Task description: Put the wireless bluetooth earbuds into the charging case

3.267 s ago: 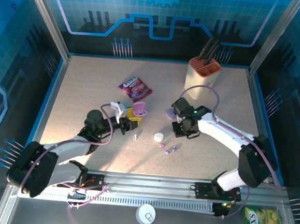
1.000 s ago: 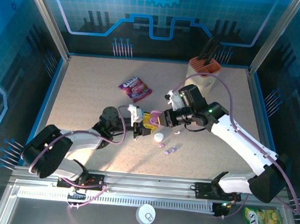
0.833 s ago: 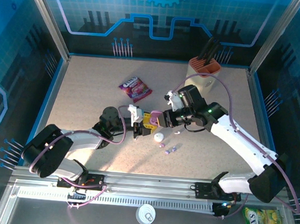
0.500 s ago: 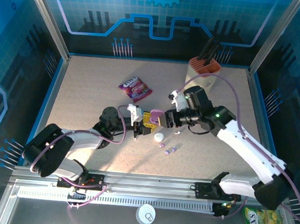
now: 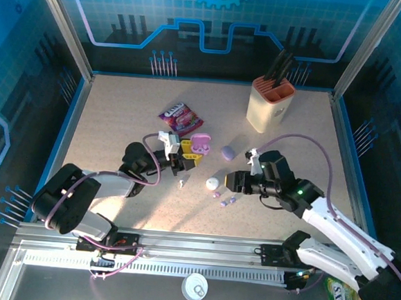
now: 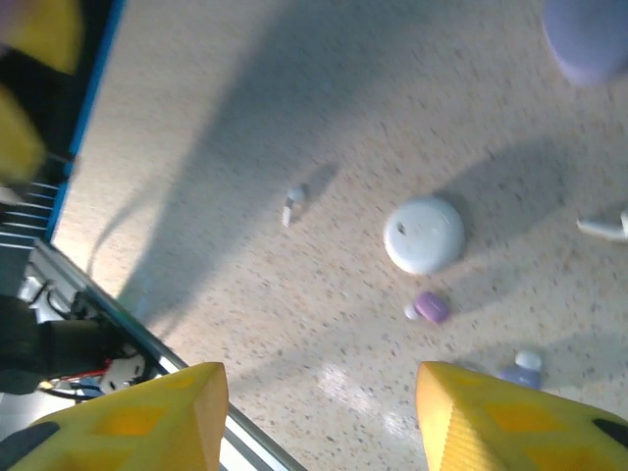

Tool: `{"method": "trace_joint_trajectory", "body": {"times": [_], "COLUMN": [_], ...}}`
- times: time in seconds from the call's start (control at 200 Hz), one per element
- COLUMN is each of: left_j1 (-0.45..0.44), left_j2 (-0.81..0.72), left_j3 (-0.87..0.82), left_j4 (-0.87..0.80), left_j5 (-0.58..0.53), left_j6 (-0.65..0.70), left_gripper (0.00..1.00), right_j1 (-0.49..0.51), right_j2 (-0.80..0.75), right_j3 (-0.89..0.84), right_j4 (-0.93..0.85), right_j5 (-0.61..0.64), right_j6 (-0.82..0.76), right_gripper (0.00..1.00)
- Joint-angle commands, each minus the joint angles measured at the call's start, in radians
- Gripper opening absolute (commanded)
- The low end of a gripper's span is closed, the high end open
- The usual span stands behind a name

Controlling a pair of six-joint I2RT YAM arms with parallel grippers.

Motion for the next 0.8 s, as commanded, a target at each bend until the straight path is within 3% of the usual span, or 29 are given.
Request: {"method": "trace_joint_trajectory", "body": {"times": [0.0,0.395,0.795], "left_j1": [0.007,0.008,0.007], "left_j2": [-0.048,-0.138,-0.198], "left_j3": [-0.023,-0.046,-0.057], "left_j4": [0.041,-0.002,-0.061], "left_j5": [-0.001,-0.004,-0.002], "left_j6": [-0.009,-0.013,-0.005], "left_gripper": [0.37,0.37,0.37], "right_j1": [0.01,0.114,0.121], "right_j2": [0.065,0.344,0.506], "right_j3": [-0.046,-0.142,-0.119], "right_j4": [0.078,0.381,0.428], "right_j5": [-0.038,-0.031,-0.041], "right_j6": [0.098,0.201,0.172], "right_gripper": [0.53,0.53,0.54]}}
